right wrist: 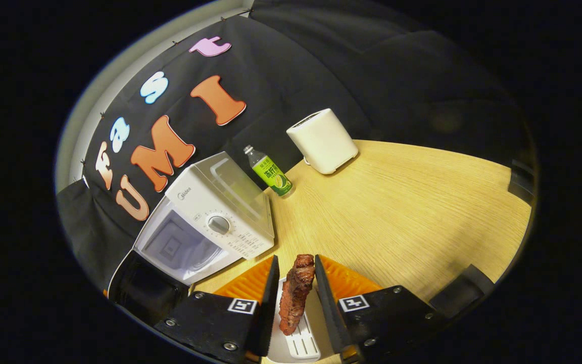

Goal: Open the microwave oven with the left hand, put the food in, and close the microwave oven.

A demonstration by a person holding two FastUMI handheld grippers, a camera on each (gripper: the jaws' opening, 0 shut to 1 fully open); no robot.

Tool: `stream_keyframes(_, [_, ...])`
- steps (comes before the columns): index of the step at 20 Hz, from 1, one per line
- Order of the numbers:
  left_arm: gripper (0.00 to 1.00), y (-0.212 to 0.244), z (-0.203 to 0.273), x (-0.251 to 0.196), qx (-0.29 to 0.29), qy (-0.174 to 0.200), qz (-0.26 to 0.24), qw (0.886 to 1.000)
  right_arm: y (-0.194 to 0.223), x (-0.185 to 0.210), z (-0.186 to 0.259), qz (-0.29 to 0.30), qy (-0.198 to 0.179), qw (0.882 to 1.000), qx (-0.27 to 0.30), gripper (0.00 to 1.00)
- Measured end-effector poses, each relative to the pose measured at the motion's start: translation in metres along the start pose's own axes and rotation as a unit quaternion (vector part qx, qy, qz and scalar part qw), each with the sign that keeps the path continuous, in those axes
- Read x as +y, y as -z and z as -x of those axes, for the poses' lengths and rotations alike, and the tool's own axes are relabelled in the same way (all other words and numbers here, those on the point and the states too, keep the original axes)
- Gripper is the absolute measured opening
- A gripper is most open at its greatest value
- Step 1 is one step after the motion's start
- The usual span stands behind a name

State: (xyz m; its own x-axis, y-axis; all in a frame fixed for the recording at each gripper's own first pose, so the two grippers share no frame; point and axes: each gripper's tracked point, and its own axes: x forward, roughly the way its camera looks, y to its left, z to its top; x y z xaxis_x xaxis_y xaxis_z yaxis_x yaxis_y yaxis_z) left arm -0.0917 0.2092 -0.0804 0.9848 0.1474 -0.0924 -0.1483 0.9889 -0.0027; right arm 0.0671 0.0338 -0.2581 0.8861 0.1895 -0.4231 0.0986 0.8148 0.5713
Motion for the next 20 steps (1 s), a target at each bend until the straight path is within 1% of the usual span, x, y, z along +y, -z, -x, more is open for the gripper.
stream_keyframes(1, [1.0, 0.0, -0.001, 0.001, 0.001, 0.0, -0.001, 1.0, 0.0, -0.004, 0.001, -0.013, 0.001, 1.0, -0.003, 0.33])
stream_keyframes(2, [1.0, 0.002, -0.001, 0.003, 0.003, -0.001, -0.001, 1.0, -0.006, -0.002, 0.001, -0.027, -0.004, 1.0, -0.004, 0.25])
stream_keyframes(3, [1.0, 0.004, -0.003, 0.003, 0.005, -0.001, 0.0, 1.0, -0.006, 0.0, 0.002, -0.037, -0.01, 0.999, -0.003, 0.21])
stream_keyframes(4, [1.0, 0.006, -0.004, 0.003, 0.008, -0.001, 0.0, 1.0, -0.006, 0.006, 0.003, -0.045, -0.013, 0.999, -0.005, 0.19])
stream_keyframes(5, [0.97, 0.008, -0.004, 0.003, 0.009, -0.001, 0.001, 1.0, -0.009, 0.008, 0.003, -0.051, -0.013, 0.999, -0.009, 0.14])
stream_keyframes(6, [1.0, 0.009, -0.003, 0.004, 0.011, 0.0, 0.001, 1.0, -0.011, 0.016, 0.002, -0.051, -0.012, 0.999, -0.012, 0.13])
stream_keyframes(9, [1.0, 0.01, -0.003, 0.004, 0.012, 0.003, 0.003, 1.0, -0.022, 0.024, 0.004, -0.036, -0.001, 0.999, -0.025, 0.05])
stream_keyframes(10, [0.99, 0.009, -0.003, 0.004, 0.012, 0.004, 0.003, 1.0, -0.028, 0.026, 0.009, -0.035, 0.0, 0.999, -0.032, 0.04])
stream_keyframes(11, [0.96, 0.009, -0.002, 0.006, 0.011, 0.004, 0.001, 1.0, -0.033, 0.031, 0.014, -0.033, -0.002, 0.999, -0.038, 0.03])
stream_keyframes(12, [1.0, 0.009, 0.0, 0.006, 0.01, 0.004, -0.001, 1.0, -0.038, 0.038, 0.019, -0.029, -0.004, 0.999, -0.045, 0.03])
stream_keyframes(13, [0.97, 0.009, 0.0, 0.006, 0.01, 0.004, -0.003, 1.0, -0.044, 0.044, 0.022, -0.025, -0.005, 0.998, -0.053, 0.03])
stream_keyframes(14, [0.97, 0.008, 0.0, 0.007, 0.009, 0.004, -0.006, 1.0, -0.049, 0.052, 0.027, -0.024, -0.009, 0.998, -0.061, 0.03])
stream_keyframes(15, [0.97, 0.007, 0.0, 0.007, 0.008, 0.005, -0.007, 1.0, -0.055, 0.062, 0.032, -0.025, -0.016, 0.997, -0.069, 0.03])
stream_keyframes(16, [1.0, 0.007, 0.001, 0.007, 0.008, 0.007, -0.008, 1.0, -0.058, 0.075, 0.036, -0.026, -0.024, 0.996, -0.076, 0.03])
stream_keyframes(17, [0.96, 0.006, 0.001, 0.005, 0.009, 0.011, -0.009, 1.0, -0.058, 0.089, 0.037, -0.027, -0.034, 0.996, -0.077, 0.03])
stream_keyframes(20, [1.0, 0.005, 0.0, -0.003, 0.011, 0.027, -0.013, 0.999, -0.056, 0.135, 0.04, -0.033, -0.068, 0.994, -0.083, 0.02])
